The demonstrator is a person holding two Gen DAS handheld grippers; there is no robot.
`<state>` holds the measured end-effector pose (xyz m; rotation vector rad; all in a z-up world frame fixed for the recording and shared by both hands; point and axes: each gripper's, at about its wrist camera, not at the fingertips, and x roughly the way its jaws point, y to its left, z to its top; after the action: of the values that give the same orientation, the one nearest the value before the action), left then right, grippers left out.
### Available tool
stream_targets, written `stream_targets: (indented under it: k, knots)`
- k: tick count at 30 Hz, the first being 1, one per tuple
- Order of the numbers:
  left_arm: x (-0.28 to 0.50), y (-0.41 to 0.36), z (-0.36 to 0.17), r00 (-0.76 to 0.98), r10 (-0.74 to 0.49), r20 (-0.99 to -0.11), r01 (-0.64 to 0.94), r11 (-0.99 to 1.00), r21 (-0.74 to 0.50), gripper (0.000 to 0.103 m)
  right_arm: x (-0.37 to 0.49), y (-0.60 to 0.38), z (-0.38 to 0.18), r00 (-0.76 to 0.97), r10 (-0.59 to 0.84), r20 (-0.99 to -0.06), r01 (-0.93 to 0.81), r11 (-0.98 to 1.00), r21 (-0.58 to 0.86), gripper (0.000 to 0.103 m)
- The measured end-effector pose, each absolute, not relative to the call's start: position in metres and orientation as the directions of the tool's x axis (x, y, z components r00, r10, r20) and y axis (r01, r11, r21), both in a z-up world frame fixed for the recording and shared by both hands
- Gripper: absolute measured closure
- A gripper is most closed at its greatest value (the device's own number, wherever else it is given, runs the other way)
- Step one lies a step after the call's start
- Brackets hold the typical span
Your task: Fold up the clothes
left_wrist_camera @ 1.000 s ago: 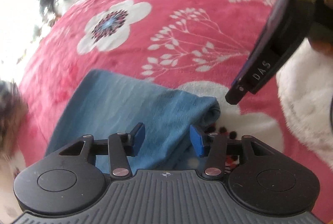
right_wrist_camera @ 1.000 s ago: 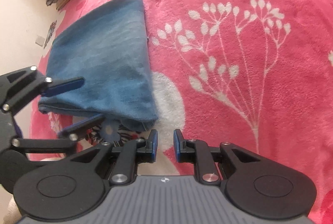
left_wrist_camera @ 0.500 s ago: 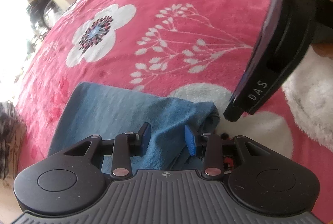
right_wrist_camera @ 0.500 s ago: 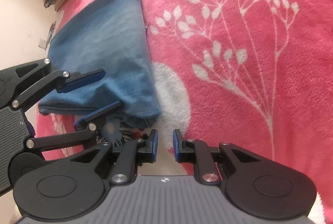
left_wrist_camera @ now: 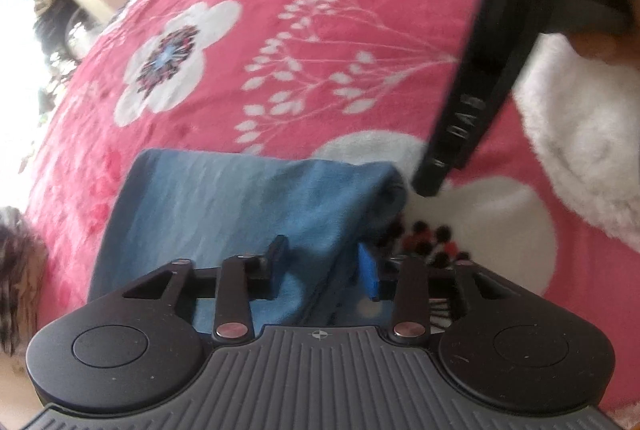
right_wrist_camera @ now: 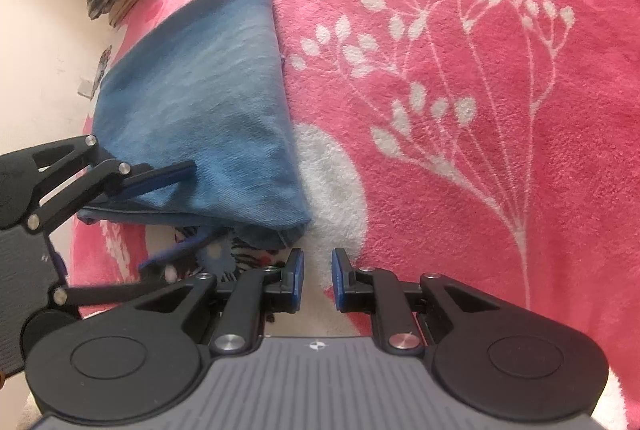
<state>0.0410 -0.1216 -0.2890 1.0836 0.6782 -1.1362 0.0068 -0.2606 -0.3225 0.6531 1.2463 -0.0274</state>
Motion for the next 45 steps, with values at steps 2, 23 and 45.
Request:
stream_targets:
  k: [2,23,45]
  knots:
    - [0.049,-0.122,-0.283,0.317,-0.381,-0.868,0.948,0.101,0.302,0.068,0.007,-0.259,-0.322,0.346,0.323,-0.881,0.359,0.822,0.442,0.086]
    - [0.08,-0.112,-0.265,0.286,-0.458,-0.841,0.93,0.345,0.129,0.096,0.015,-0.242,-0.302,0.507,0.376,-0.776,0.227,0.81,0.541,0.092]
    - [0.1,-0.088,-0.266,0.232,-0.479,-0.846,0.919,0.393,0.029,0.092,0.021,-0.192,-0.293,0.552,0.261,-0.792,-0.093,0.963,0.252,0.08]
